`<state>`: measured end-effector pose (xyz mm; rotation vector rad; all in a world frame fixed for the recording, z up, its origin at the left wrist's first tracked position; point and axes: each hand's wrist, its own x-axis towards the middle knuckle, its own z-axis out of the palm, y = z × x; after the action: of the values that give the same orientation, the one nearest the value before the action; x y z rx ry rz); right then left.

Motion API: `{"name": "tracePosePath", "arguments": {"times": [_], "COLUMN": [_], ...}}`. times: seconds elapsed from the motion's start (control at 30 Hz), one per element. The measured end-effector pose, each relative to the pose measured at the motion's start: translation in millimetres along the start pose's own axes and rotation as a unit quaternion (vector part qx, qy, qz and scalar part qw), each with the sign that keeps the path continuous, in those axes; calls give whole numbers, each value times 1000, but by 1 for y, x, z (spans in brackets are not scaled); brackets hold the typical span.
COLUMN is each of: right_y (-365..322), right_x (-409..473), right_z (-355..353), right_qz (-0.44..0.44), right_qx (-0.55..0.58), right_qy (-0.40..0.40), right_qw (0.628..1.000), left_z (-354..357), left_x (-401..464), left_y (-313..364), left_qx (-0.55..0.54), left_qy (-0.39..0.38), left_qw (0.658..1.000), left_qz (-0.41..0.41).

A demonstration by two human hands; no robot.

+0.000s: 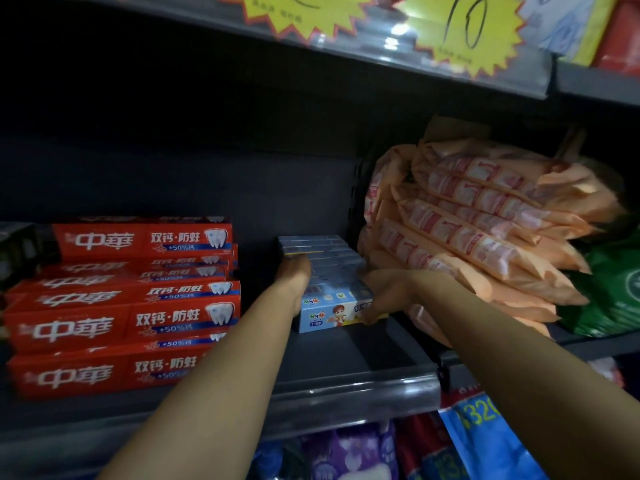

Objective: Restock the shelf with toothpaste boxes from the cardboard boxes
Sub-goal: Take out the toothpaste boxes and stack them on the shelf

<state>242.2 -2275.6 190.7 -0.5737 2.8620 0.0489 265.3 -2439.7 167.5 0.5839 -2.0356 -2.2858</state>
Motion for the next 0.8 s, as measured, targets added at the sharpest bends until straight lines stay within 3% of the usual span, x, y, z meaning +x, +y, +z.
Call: {"name": "tracePosePath", "arguments": {"times": [0.27,0.47,0.67,0.8], "right_y": [-11,-45,-98,-142], "right_x": [-30,-63,-72,-76], "right_z": [-16,-38,-52,-54], "right_qz": [14,-65,-143,-162], "right_qx": [11,47,142,96], "right_qy": [8,82,118,101], "right_qw": [1000,993,972,977], "left_z": [1,-25,-109,-185], "left_x": [1,-74,-122,-146], "left_y": [13,63,95,95], "left_qx": [56,162,159,169], "left_qy": [32,0,62,130], "left_qw": [997,974,955,950], "left_qz": [39,162,244,228]}}
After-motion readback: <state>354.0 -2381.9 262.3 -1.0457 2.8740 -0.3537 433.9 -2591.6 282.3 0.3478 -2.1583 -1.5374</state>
